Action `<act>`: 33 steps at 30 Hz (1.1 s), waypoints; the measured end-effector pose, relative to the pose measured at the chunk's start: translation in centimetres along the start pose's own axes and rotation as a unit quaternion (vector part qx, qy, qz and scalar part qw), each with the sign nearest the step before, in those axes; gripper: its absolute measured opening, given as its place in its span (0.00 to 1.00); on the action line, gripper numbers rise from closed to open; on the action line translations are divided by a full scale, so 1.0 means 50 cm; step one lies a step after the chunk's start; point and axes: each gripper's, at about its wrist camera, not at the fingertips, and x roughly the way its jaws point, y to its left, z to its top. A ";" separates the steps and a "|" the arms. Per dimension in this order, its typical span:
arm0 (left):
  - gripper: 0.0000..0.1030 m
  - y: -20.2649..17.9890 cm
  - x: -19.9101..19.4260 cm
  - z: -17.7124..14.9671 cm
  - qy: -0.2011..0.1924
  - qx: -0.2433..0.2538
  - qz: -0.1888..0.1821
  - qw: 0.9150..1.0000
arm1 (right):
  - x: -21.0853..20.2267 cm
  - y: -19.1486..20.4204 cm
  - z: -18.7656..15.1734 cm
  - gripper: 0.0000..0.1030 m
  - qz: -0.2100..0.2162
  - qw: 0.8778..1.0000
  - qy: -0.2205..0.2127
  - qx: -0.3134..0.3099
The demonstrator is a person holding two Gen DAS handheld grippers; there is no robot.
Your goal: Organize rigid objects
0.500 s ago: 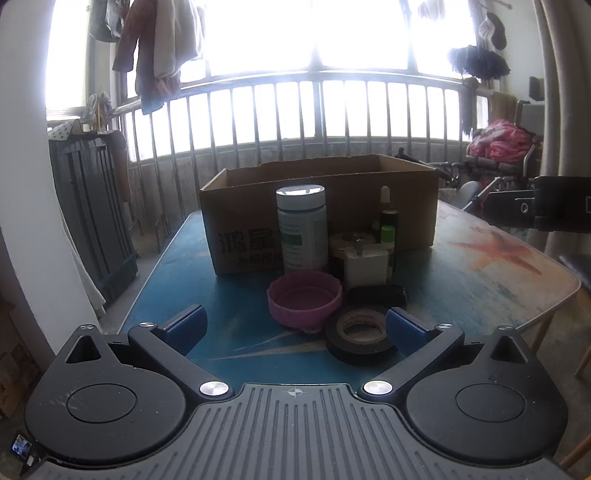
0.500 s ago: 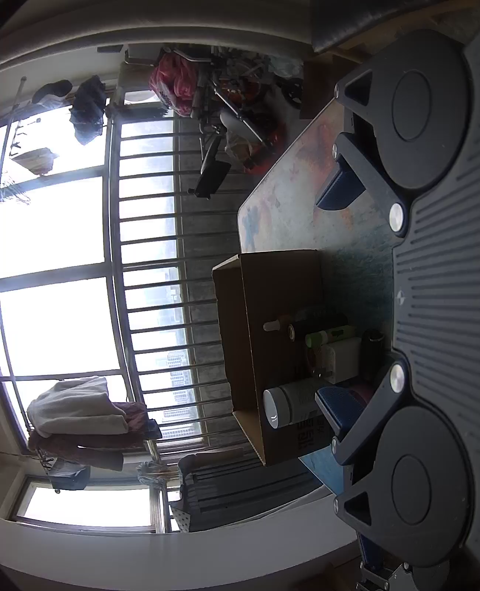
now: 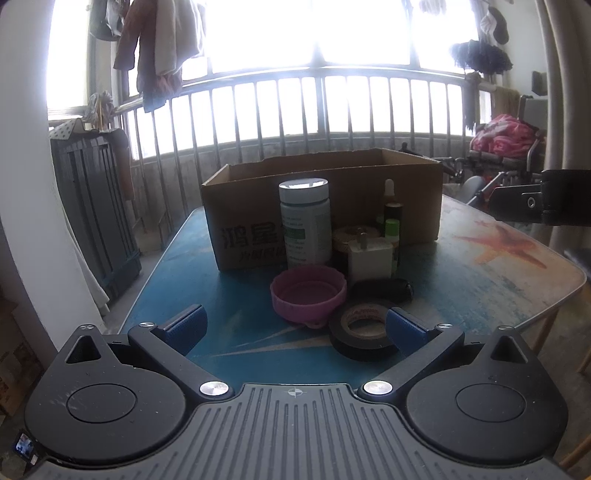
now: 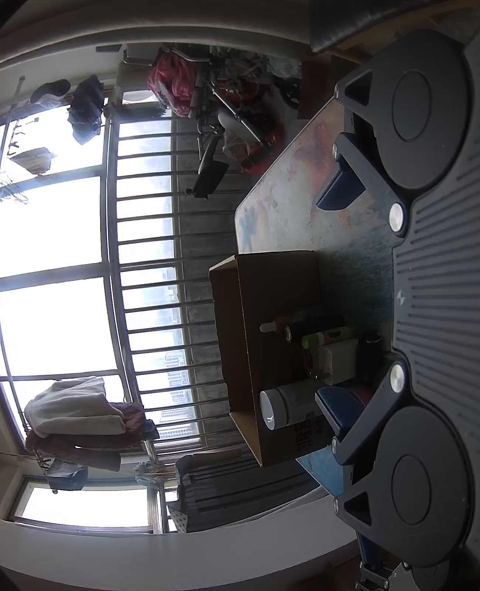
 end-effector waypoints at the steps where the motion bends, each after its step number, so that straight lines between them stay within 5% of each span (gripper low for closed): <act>1: 1.00 0.000 0.000 0.000 0.000 0.000 0.000 1.000 | 0.000 0.000 0.000 1.00 -0.001 1.000 0.000 0.000; 33: 1.00 -0.006 0.013 -0.010 0.014 0.006 0.001 1.000 | 0.013 0.004 -0.009 1.00 -0.008 1.000 0.012 -0.014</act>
